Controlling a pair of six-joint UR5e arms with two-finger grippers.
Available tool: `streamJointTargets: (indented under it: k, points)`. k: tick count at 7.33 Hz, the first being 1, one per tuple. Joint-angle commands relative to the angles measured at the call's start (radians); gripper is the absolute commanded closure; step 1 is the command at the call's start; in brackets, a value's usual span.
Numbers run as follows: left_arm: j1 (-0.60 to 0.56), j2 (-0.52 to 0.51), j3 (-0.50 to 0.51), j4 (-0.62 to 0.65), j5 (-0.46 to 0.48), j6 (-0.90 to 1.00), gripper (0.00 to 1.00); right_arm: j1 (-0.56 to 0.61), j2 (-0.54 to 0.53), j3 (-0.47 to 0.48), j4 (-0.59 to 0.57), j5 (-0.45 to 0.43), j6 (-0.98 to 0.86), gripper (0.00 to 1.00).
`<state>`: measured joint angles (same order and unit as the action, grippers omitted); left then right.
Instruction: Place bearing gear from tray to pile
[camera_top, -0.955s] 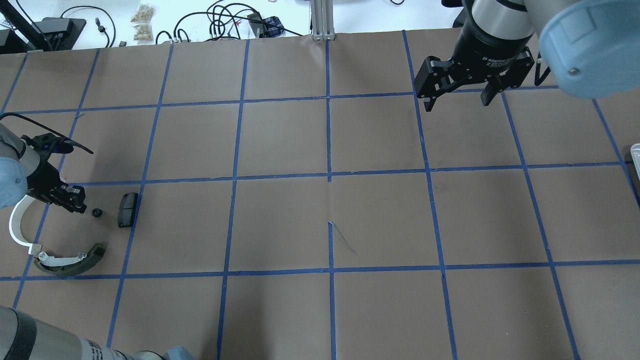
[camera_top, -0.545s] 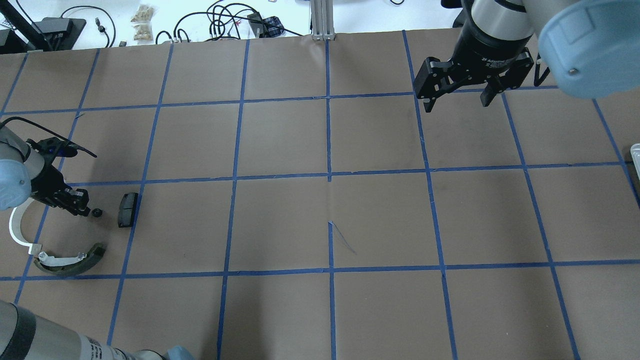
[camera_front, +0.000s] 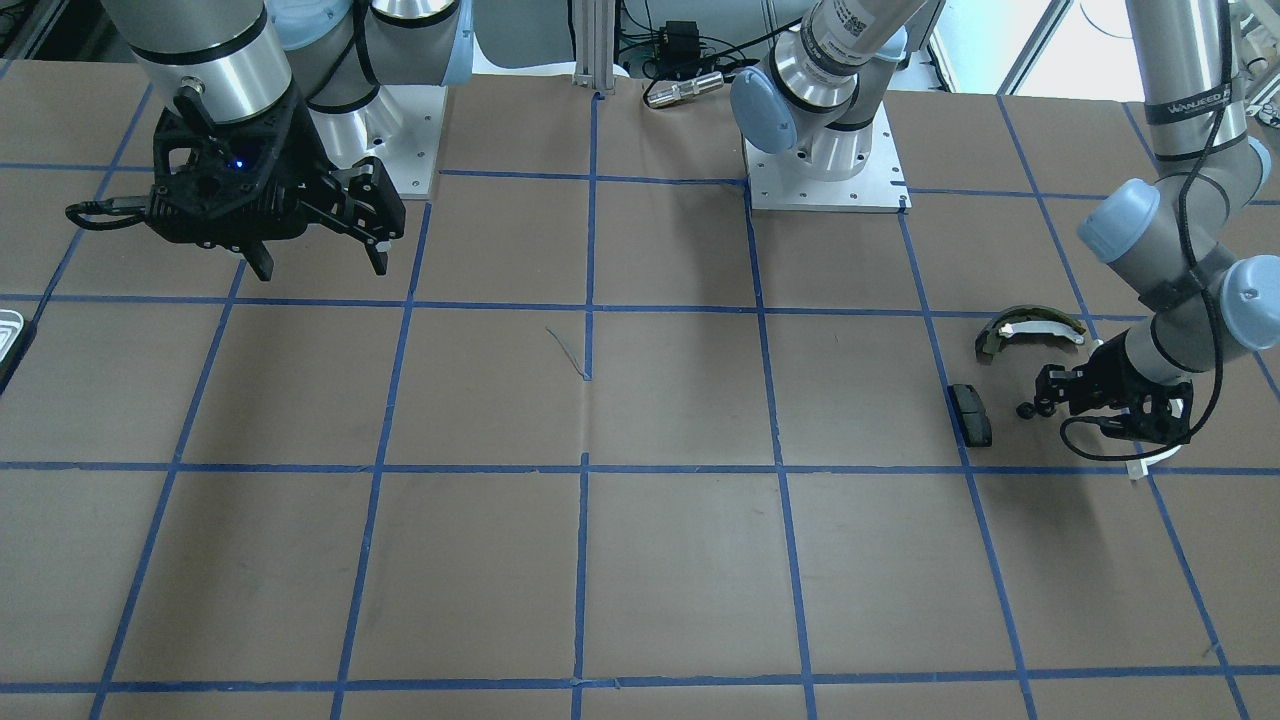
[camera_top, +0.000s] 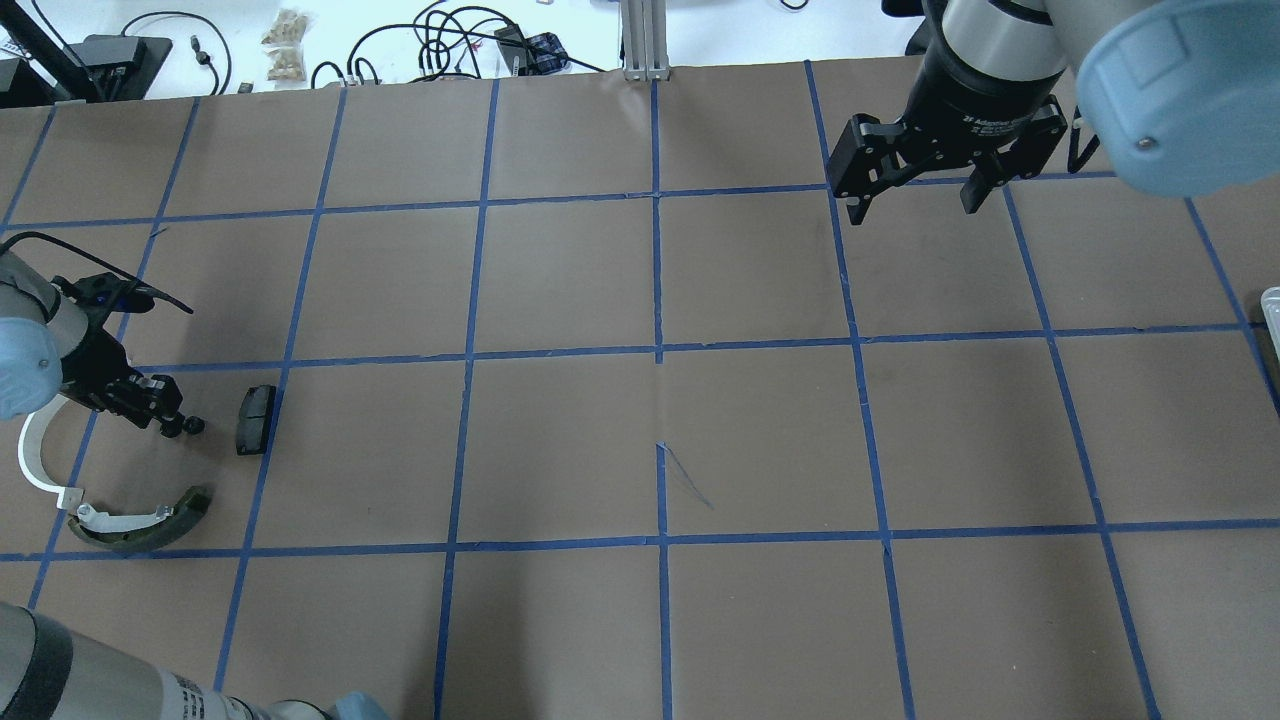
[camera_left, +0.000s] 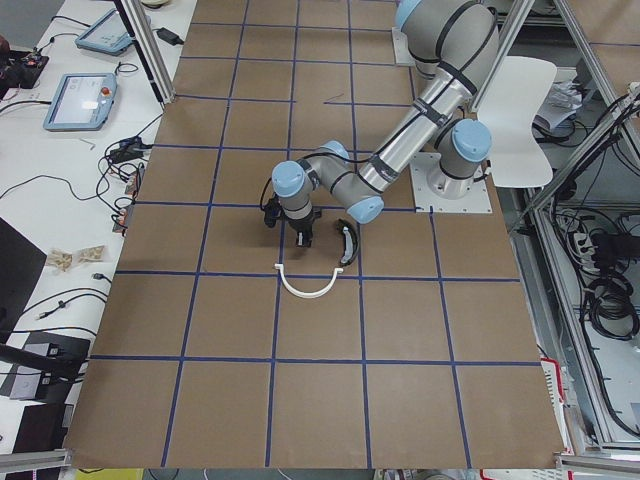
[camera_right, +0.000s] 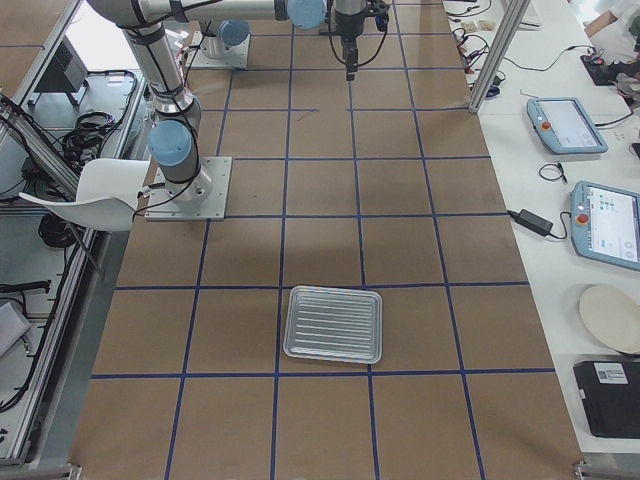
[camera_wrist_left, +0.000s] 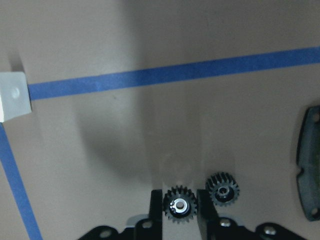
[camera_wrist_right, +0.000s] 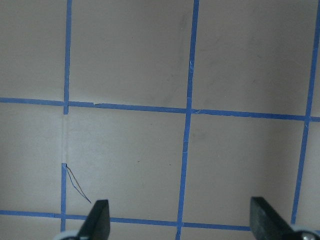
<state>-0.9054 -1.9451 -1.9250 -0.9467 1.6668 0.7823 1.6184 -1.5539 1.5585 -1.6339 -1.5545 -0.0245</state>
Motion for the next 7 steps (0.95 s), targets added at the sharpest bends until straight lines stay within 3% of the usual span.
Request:
streamJointTargets:
  k: [1, 2, 3, 5, 6, 7]
  points:
    - [-0.004, 0.015, 0.007, -0.012, 0.001, 0.0, 0.1, 0.0, 0.0, 0.0, 0.0, 0.001, 0.0, 0.0]
    - [-0.013, 0.028, 0.011, -0.012, -0.002, 0.0, 0.0, 0.0, 0.0, 0.0, 0.0, 0.001, 0.0, 0.0]
    - [-0.03, 0.049, 0.036, -0.036, -0.007, -0.008, 0.0, 0.0, 0.0, 0.0, 0.0, 0.001, 0.0, 0.0]
    - [-0.142, 0.112, 0.131, -0.217, -0.012, -0.114, 0.0, 0.0, 0.002, 0.0, 0.0, 0.001, 0.0, 0.0]
    - [-0.183, 0.155, 0.159, -0.33, -0.071, -0.183, 0.0, 0.0, 0.002, 0.0, 0.0, 0.001, -0.002, 0.0]
    - [-0.223, 0.191, 0.17, -0.364, -0.076, -0.252, 0.0, 0.0, 0.002, 0.0, 0.0, 0.001, -0.002, 0.0]
